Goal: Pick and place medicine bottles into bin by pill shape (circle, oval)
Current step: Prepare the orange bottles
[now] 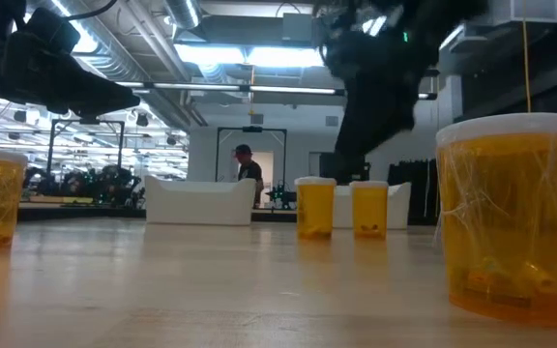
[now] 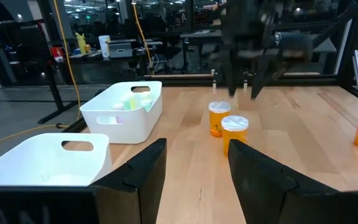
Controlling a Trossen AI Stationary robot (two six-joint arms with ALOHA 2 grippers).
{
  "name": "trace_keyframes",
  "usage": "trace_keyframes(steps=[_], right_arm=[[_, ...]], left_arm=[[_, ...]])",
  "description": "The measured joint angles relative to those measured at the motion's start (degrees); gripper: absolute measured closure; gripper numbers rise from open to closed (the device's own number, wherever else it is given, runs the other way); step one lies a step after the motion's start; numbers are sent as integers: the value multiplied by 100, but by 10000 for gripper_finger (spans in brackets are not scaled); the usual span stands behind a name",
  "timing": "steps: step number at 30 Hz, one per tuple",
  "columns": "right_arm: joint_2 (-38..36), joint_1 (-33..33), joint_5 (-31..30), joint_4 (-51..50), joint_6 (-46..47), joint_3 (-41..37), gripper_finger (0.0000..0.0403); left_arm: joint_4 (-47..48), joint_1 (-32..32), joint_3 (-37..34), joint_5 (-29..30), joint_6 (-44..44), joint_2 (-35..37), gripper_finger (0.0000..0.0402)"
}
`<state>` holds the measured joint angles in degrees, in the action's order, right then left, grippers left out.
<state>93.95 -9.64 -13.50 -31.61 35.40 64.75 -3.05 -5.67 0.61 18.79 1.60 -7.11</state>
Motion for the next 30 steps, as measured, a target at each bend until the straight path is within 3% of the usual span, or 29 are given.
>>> trace_keyframes(steps=[6, 12, 17, 23, 30], right_arm=[[-11, -611, 300, -1680, 894, 1266, 210], [-11, -1469, 316, -1814, 1964, 1535, 210], [-4, -2260, 312, -1564, 3430, 1242, 210], [260, -3041, 341, -345, 5030, 750, 210], [1412, -3393, 1520, 938, 5568, 1040, 217]], left_arm=[[0, 2, 1, 0, -3, 2, 235], [0, 0, -1, 0, -15, 0, 235], [0, 1, 0, 0, 0, 2, 235], [1, 1, -1, 0, 1, 0, 235], [2, 1, 0, 0, 4, 1, 235]])
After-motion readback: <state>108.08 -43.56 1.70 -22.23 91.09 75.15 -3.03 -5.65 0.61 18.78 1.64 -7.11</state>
